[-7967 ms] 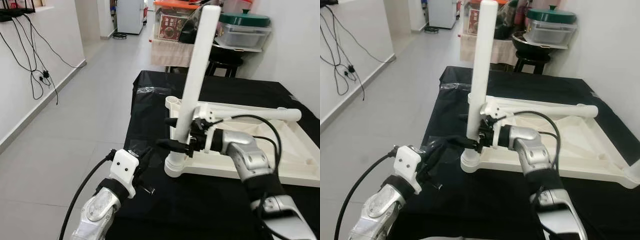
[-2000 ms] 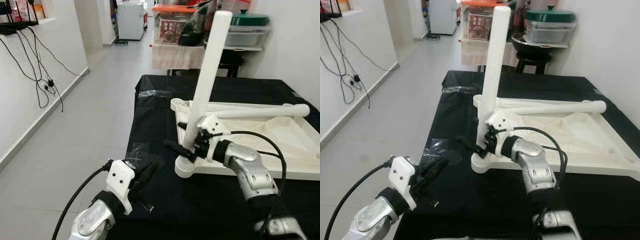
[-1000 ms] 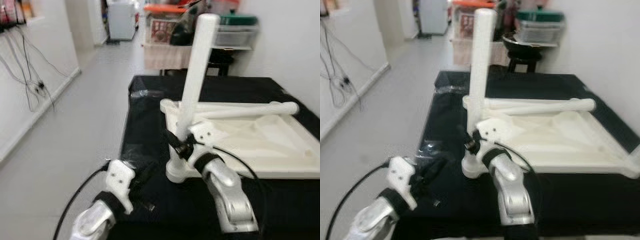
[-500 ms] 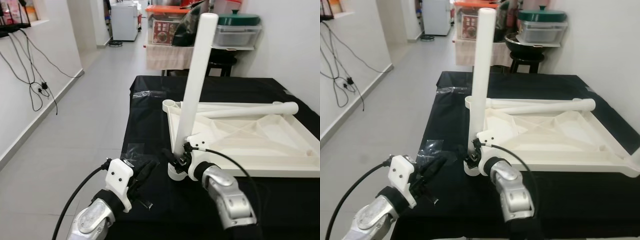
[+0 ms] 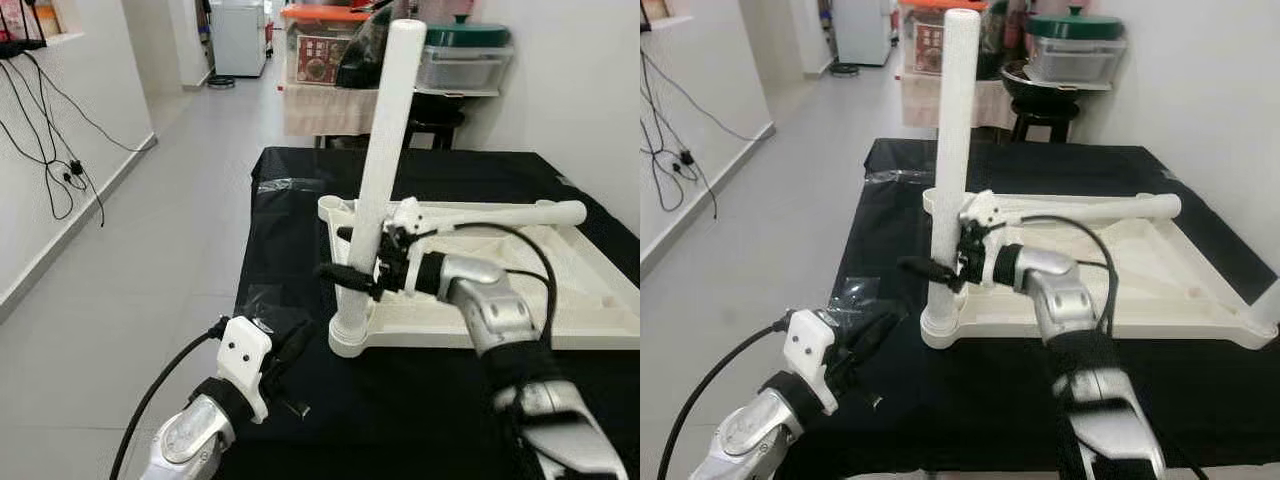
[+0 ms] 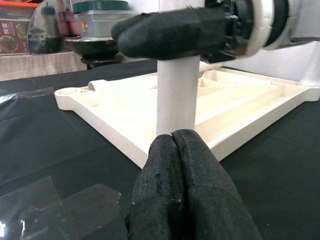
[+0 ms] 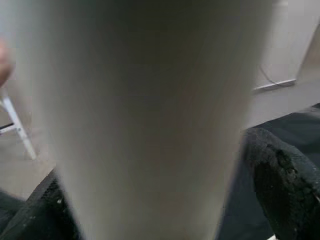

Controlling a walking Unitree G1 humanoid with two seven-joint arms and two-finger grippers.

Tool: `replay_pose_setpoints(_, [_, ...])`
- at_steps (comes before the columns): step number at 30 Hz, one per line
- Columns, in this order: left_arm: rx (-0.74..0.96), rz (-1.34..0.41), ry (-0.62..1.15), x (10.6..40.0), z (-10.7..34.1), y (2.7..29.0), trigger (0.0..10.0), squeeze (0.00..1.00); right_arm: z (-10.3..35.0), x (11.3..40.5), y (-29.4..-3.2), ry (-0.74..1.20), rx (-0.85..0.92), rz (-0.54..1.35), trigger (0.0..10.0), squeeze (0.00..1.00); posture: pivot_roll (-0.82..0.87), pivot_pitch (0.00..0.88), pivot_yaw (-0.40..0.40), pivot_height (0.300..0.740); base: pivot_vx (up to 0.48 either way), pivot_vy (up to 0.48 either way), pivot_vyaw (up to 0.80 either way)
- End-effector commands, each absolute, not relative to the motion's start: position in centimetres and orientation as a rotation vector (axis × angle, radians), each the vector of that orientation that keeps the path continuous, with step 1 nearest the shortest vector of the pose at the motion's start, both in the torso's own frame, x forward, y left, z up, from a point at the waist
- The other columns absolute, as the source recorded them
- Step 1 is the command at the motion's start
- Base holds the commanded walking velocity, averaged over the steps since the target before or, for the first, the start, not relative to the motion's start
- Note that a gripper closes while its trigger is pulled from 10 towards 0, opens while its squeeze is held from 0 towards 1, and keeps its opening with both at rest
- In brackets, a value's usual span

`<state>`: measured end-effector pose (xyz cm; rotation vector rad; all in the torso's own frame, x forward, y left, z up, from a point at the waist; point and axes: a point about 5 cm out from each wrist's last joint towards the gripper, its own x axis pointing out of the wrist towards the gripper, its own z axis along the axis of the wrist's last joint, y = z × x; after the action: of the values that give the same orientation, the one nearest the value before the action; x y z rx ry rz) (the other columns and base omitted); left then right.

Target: Building children table

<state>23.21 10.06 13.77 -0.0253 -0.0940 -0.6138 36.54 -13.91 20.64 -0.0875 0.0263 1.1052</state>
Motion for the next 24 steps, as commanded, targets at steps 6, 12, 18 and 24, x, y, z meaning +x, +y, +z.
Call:
replay_pose_setpoints(6, [-0.023,-0.612,-0.081,23.1,13.4,9.9,10.0,0.0,20.3,37.3,-14.5,0.056,-0.077,1.132,0.0,0.0,0.06,0.0,-0.087,0.74,0.0,0.0,0.0])
replay_pose_setpoints(12, [-0.03,-0.618,-0.08,23.1,13.4,9.9,10.0,0.0,19.8,37.2,-15.2,0.034,-0.059,1.102,0.0,0.0,0.05,0.0,-0.08,0.74,0.0,0.0,0.0])
replay_pose_setpoints(18, [-0.032,-0.619,-0.081,23.0,13.5,9.9,10.0,0.0,19.3,37.3,-16.0,0.028,-0.054,1.009,0.0,0.0,0.05,0.0,-0.079,0.74,0.0,0.0,0.0])
replay_pose_setpoints(24, [-0.028,-0.612,-0.083,22.8,13.5,10.3,10.0,0.0,16.0,37.3,-16.9,0.039,0.12,0.191,0.0,0.0,0.03,0.001,-0.095,0.74,0.0,0.0,0.0])
